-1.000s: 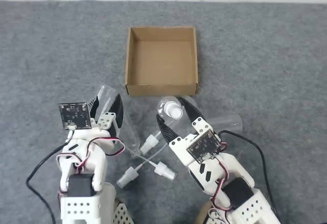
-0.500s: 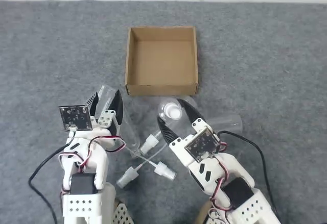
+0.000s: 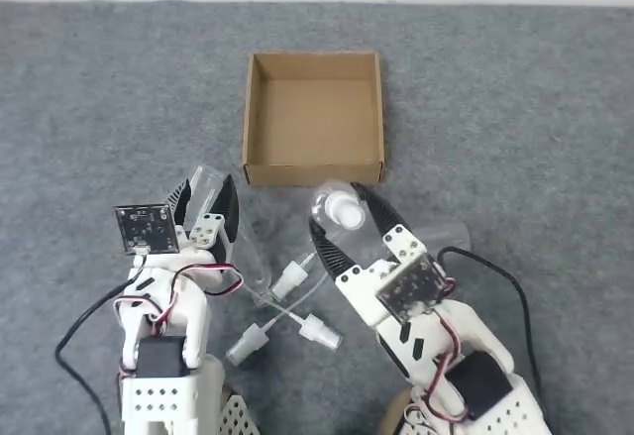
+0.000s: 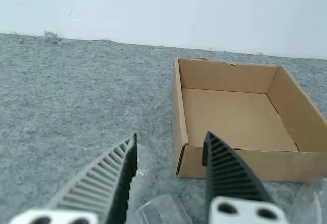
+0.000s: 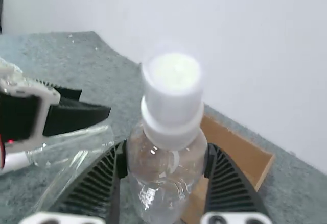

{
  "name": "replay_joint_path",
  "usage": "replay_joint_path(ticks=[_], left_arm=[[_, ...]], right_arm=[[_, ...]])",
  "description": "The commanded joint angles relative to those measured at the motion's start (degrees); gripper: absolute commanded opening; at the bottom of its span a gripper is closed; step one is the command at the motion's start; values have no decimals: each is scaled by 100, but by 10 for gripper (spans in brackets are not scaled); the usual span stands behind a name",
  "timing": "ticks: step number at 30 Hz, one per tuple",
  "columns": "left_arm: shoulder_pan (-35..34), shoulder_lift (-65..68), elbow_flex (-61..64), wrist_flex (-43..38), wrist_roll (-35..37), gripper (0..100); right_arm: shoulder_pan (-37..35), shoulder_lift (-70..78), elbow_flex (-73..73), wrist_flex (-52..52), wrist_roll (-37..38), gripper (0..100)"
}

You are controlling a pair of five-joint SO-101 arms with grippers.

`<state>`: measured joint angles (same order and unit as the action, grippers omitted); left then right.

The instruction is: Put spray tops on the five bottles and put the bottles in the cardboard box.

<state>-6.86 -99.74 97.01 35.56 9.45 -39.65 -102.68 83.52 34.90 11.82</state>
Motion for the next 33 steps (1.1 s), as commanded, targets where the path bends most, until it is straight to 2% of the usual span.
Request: replay_joint_path(ticks=[1, 8, 16, 27, 33], left_arm=[[-18, -88, -40, -220, -35, 199], [-18, -88, -40, -220, -35, 199], [-18, -88, -40, -220, -35, 200], [-18, -88, -40, -220, -35, 200], [-18, -88, -40, -220, -35, 200]], right_arm=[[75, -110, -738, -13, 88, 69], [75, -110, -1046, -4, 457, 69], [75, -40, -1380, -4, 484, 69], [66, 1701, -2470, -31, 484, 70], [66, 2501, -2585, -611, 475, 69]])
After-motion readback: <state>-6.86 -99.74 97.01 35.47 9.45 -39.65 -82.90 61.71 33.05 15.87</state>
